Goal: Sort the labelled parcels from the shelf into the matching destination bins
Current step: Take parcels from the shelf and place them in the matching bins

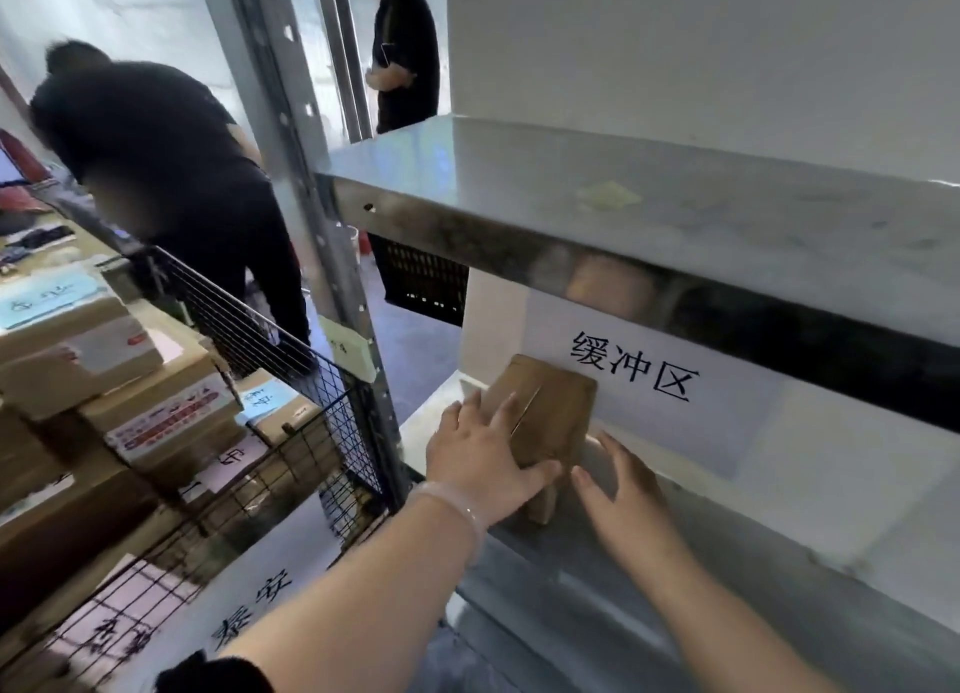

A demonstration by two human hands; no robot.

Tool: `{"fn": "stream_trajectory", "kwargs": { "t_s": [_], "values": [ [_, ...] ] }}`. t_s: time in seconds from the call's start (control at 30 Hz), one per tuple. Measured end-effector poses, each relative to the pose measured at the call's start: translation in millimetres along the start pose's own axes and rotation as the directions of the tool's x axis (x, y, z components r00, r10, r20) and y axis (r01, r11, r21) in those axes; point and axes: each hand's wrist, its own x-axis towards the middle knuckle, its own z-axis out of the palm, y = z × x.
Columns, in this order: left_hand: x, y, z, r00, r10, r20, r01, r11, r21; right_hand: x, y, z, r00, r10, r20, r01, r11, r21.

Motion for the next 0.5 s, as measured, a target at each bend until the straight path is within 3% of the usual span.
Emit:
{"fn": "stream_trajectory", "kwargs": {
  "t_s": [0.13,0.33,0.4,0.5],
  "values": [
    [17.4,7.6,14.5,0.99,-0.108,0.088,0.115,0.99,-0.083,-6.6,21.4,-7.8,0.999,0.018,0.029,-0.017,0.999,-0.03],
    [7.7,-2.4,11.5,0.989,-0.147,-0.012,0.133,0.923,-0.362,-8.6,34.0,-9.4,0.998,0.051,0.037,-0.051,0.999,0.006],
    [-1.9,-15.4,5.2,0.986,-0.161,0.04,0.15,0.763,-0.629,-5.9,27.7,-9.8,0.994,0.095,0.055,-0.1,0.991,0.088],
    [-24.6,-33.1,1.1,0.962,-0.175,0.207,0.251,0.283,-0.926,1.2,6.2,-10.1,0.979,0.149,0.136,-0.183,0.94,0.287]
  ]
}}
